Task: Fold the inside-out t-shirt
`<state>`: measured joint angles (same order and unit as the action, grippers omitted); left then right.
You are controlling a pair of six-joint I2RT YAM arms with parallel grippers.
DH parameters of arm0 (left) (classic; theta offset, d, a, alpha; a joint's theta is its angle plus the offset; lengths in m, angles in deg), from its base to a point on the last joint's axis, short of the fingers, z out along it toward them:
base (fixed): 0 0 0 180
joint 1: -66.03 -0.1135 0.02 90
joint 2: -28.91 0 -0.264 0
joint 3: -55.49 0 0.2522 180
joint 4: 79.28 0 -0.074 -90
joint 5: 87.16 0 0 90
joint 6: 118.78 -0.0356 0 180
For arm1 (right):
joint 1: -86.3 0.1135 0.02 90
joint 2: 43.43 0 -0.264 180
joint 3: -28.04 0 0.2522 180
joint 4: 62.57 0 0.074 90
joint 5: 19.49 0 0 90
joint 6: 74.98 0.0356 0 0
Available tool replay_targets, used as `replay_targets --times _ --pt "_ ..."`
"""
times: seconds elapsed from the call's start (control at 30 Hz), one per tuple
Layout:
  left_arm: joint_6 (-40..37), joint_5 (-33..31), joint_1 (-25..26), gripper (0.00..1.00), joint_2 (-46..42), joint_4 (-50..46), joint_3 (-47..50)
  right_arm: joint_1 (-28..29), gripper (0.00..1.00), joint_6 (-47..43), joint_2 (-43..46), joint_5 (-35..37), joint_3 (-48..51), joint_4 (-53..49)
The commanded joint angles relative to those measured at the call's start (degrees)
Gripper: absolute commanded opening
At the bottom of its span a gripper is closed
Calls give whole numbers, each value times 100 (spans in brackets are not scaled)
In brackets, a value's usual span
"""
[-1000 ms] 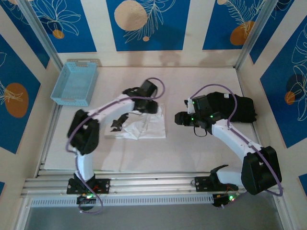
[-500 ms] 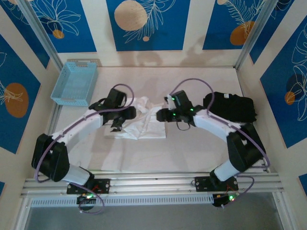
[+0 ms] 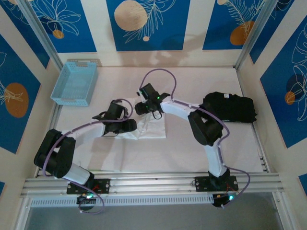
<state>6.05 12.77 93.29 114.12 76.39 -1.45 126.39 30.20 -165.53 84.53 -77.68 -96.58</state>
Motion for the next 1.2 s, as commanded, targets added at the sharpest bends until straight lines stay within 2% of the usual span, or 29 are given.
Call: replay_targets --times 0.0,0.1,0.2,0.4,0.47,0.57,0.7,0.8,0.87,1.0,1.17 --pt "187 419 81 57 26 922 203 -152 49 40 -165 395 -463 -449" --pt "176 545 332 51 57 1317 147 -281 38 82 18 509 -347 -470" --pt "48 502 778 50 118 1582 -33 -507 35 232 420 230 93 -313" --pt "-151 755 1609 51 876 2184 -599 -1263 36 553 838 -645 725 -110" --pt "-178 1010 1823 53 1201 2315 -878 -1561 39 613 897 -1145 845 -32" --pt "-251 1230 1919 57 1225 2552 -941 -1861 44 562 1083 -1627 1097 55" --pt "-566 1080 1651 61 456 2435 -573 -2047 46 445 1710 -1644 1613 105" --pt "-532 510 999 62 -385 1814 -158 -1939 47 524 2358 -2001 2251 418" --pt "-448 268 342 63 -730 1041 -96 -1706 49 714 2634 -2289 2636 641" --pt "-658 -198 -441 65 -977 254 -83 -1157 52 838 2506 -1933 2675 597" --pt "-1019 -516 -679 66 -1073 -40 -69 -950 52 852 1801 -1575 1879 354"
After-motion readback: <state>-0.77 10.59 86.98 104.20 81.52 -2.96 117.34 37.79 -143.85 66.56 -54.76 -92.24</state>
